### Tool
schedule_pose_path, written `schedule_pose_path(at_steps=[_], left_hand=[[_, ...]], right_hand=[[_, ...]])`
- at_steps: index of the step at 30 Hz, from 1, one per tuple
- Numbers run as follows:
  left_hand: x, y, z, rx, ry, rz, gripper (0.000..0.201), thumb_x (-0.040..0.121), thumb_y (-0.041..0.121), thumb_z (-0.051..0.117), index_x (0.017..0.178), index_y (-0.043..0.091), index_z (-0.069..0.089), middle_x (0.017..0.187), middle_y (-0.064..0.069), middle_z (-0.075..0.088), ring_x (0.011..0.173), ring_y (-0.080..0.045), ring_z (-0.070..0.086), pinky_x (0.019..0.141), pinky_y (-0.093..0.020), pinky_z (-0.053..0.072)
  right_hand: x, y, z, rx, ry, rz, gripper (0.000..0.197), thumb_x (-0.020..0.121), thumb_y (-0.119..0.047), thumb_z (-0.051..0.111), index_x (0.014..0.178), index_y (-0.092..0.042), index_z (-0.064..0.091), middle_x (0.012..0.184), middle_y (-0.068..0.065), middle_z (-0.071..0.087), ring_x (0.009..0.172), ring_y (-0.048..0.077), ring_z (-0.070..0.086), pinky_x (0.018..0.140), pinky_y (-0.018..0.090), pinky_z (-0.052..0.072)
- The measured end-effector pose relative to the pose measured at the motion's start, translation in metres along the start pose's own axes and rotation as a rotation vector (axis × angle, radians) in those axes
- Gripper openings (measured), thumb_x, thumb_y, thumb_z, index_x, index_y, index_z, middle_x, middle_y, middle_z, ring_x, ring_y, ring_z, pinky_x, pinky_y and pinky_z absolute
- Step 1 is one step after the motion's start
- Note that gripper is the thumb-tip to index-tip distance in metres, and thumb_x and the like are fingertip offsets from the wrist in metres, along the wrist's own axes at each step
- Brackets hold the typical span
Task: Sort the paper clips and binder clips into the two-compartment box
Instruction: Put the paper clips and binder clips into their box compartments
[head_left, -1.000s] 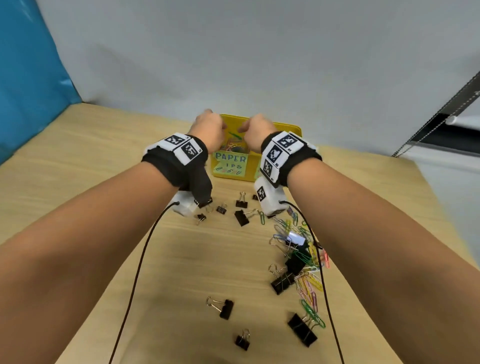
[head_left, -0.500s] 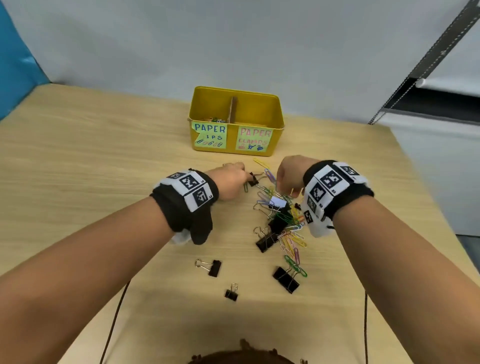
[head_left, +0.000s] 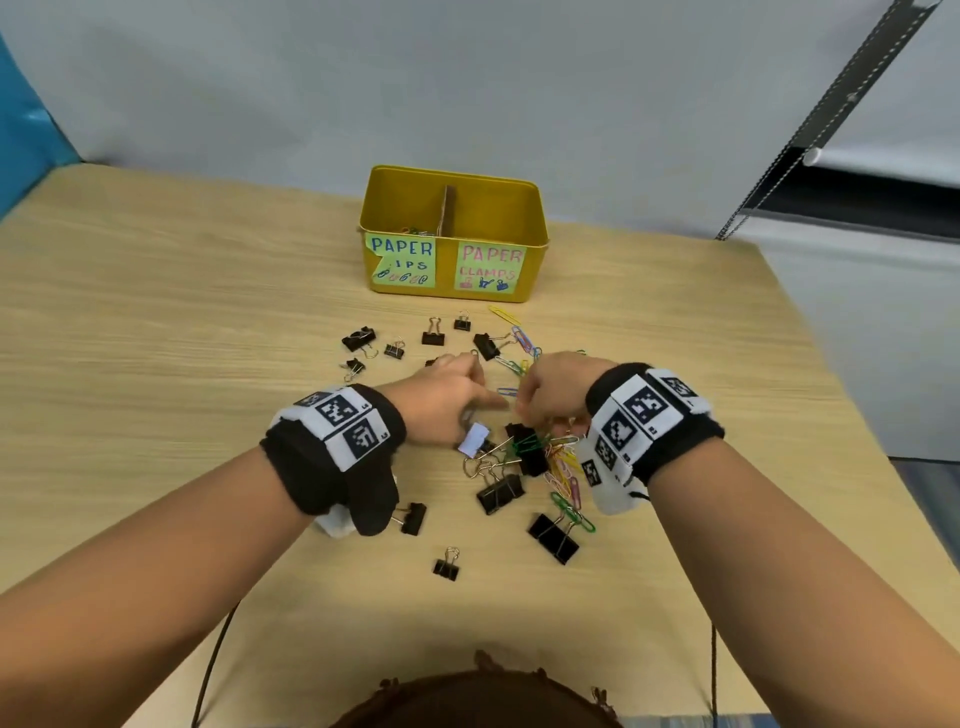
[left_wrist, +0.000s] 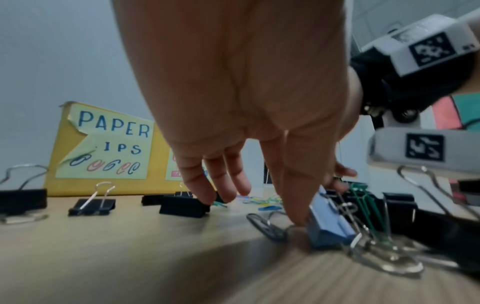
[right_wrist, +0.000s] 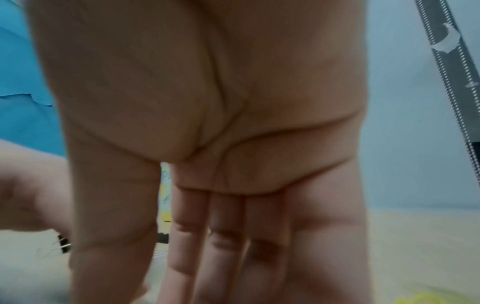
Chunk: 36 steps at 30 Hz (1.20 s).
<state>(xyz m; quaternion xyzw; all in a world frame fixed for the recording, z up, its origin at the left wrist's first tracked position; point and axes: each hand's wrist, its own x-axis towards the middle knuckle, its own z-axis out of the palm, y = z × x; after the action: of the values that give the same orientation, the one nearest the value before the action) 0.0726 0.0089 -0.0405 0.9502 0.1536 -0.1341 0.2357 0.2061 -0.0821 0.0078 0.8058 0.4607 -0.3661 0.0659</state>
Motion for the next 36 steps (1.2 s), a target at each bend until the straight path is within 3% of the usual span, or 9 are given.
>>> schedule_pose_path(at_steps=[7, 12, 17, 20, 23, 26, 28, 31, 36], left_hand=[[-0.016, 0.0, -0.002, -0.017, 0.031, -0.064, 0.041, 0.068, 0.047, 0.073, 0.103, 0.027, 0.065, 0.123, -0.001, 0.04, 0.119, -0.018, 0.033, 0.104, -0.037, 0.035], [-0.02, 0.004, 0.0, 0.058, 0.038, -0.076, 0.03, 0.071, 0.042, 0.073, 0.091, 0.02, 0.067, 0.125, 0.0, 0.041, 0.121, -0.019, 0.034, 0.103, -0.034, 0.032], [-0.033, -0.014, -0.015, -0.006, -0.144, -0.181, 0.017, 0.065, 0.037, 0.077, 0.071, 0.04, 0.062, 0.123, 0.007, 0.04, 0.119, -0.015, 0.03, 0.106, -0.043, 0.034], [-0.031, -0.016, -0.015, 0.012, -0.14, -0.215, 0.028, 0.067, 0.03, 0.077, 0.09, 0.038, 0.063, 0.12, 0.004, 0.041, 0.118, -0.016, 0.034, 0.104, -0.042, 0.038], [-0.029, -0.007, -0.013, -0.031, -0.139, -0.181, 0.047, 0.069, 0.027, 0.078, 0.112, 0.029, 0.058, 0.114, 0.002, 0.047, 0.107, -0.017, 0.048, 0.087, -0.03, 0.043], [-0.029, -0.001, -0.008, -0.07, -0.202, -0.159, 0.067, 0.075, 0.025, 0.074, 0.135, 0.029, 0.045, 0.113, -0.007, 0.056, 0.095, -0.018, 0.053, 0.078, -0.029, 0.044], [-0.031, 0.004, -0.005, -0.038, -0.238, -0.134, 0.075, 0.081, 0.026, 0.067, 0.146, 0.031, 0.029, 0.122, -0.013, 0.056, 0.105, -0.023, 0.054, 0.082, -0.029, 0.043], [-0.032, 0.008, -0.002, 0.053, -0.314, -0.116, 0.071, 0.09, 0.024, 0.056, 0.149, 0.032, 0.017, 0.14, -0.01, 0.043, 0.122, -0.024, 0.045, 0.094, -0.029, 0.036], [-0.031, 0.005, -0.007, -0.019, -0.319, -0.132, 0.058, 0.087, 0.029, 0.059, 0.141, 0.033, 0.038, 0.126, -0.005, 0.05, 0.096, -0.012, 0.053, 0.087, -0.023, 0.038]], right_hand=[[0.0, 0.001, 0.012, 0.098, 0.025, -0.102, 0.03, 0.083, -0.022, 0.067, 0.112, -0.013, 0.064, 0.086, -0.001, 0.059, 0.065, 0.01, 0.054, 0.046, 0.016, 0.045], [0.001, -0.005, 0.02, -0.075, -0.027, -0.122, 0.032, 0.079, -0.025, 0.072, 0.108, -0.011, 0.069, 0.09, -0.001, 0.059, 0.071, 0.01, 0.053, 0.054, 0.018, 0.04], [0.0, -0.006, 0.012, 0.024, -0.001, -0.138, 0.016, 0.088, -0.021, 0.06, 0.094, -0.01, 0.071, 0.101, 0.01, 0.071, 0.087, 0.018, 0.061, 0.085, 0.03, 0.05], [0.005, -0.02, 0.014, -0.073, 0.142, -0.174, 0.032, 0.091, -0.008, 0.049, 0.114, -0.019, 0.067, 0.126, 0.007, 0.062, 0.114, 0.021, 0.057, 0.091, 0.025, 0.042], [0.006, -0.032, 0.017, -0.219, 0.022, -0.237, 0.053, 0.092, 0.002, 0.037, 0.128, -0.03, 0.058, 0.135, 0.003, 0.056, 0.113, 0.018, 0.054, 0.088, 0.024, 0.039], [0.009, -0.028, 0.012, -0.303, -0.016, -0.2, 0.039, 0.099, -0.012, 0.039, 0.131, -0.026, 0.057, 0.138, 0.001, 0.055, 0.114, 0.019, 0.054, 0.094, 0.026, 0.04], [0.01, -0.017, 0.004, -0.297, 0.008, -0.118, 0.035, 0.099, -0.024, 0.044, 0.13, -0.022, 0.058, 0.14, 0.002, 0.054, 0.124, 0.022, 0.052, 0.102, 0.03, 0.04], [0.002, 0.003, -0.009, -0.245, 0.018, -0.047, 0.033, 0.098, -0.017, 0.046, 0.127, -0.018, 0.062, 0.138, 0.003, 0.055, 0.126, 0.022, 0.051, 0.103, 0.03, 0.04], [-0.006, 0.01, -0.004, -0.183, -0.013, -0.145, 0.049, 0.095, -0.003, 0.037, 0.133, -0.029, 0.054, 0.146, 0.001, 0.047, 0.132, 0.022, 0.044, 0.11, 0.033, 0.036]])
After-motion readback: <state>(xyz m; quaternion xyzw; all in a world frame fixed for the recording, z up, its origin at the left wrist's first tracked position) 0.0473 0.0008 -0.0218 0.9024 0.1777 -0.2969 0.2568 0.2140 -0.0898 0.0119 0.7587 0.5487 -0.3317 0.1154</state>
